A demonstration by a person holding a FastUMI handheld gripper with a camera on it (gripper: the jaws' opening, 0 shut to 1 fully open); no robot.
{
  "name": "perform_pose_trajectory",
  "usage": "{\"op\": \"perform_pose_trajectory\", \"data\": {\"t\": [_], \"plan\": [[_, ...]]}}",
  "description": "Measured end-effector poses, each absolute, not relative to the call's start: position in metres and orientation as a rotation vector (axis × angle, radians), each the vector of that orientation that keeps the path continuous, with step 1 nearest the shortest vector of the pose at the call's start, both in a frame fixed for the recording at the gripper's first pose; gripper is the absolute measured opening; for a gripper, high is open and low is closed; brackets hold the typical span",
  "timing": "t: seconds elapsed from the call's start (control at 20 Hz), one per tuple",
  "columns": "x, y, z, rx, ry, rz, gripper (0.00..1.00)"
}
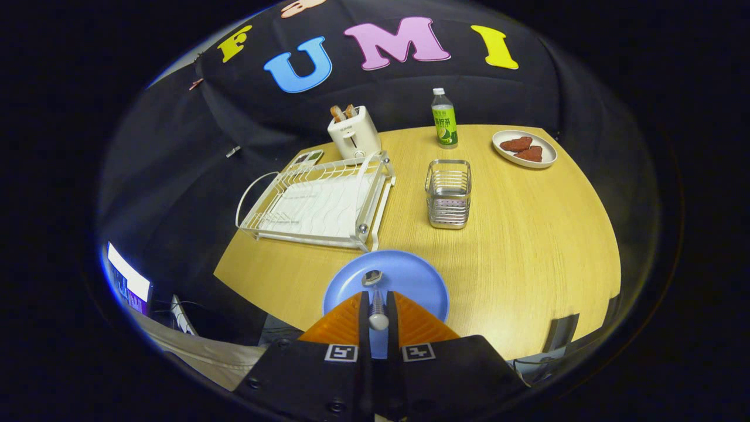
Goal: Take the plate from the dish rack, then take the spoon from the basket and place it into the plate.
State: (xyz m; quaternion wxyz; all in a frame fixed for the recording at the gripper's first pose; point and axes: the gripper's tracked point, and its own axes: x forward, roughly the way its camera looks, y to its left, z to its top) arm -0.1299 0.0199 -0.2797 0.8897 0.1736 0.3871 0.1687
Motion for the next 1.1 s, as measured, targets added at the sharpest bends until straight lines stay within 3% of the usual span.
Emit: {"op": "perform_pose_trajectory", "data": {"t": [0.4,1.1], "plan": [[-0.120,0.041,-0.302,0.339,0.820,0.378,0.13],[-0.169,0.038,-0.388,0.207,1.006,0.409,0.15]]}}
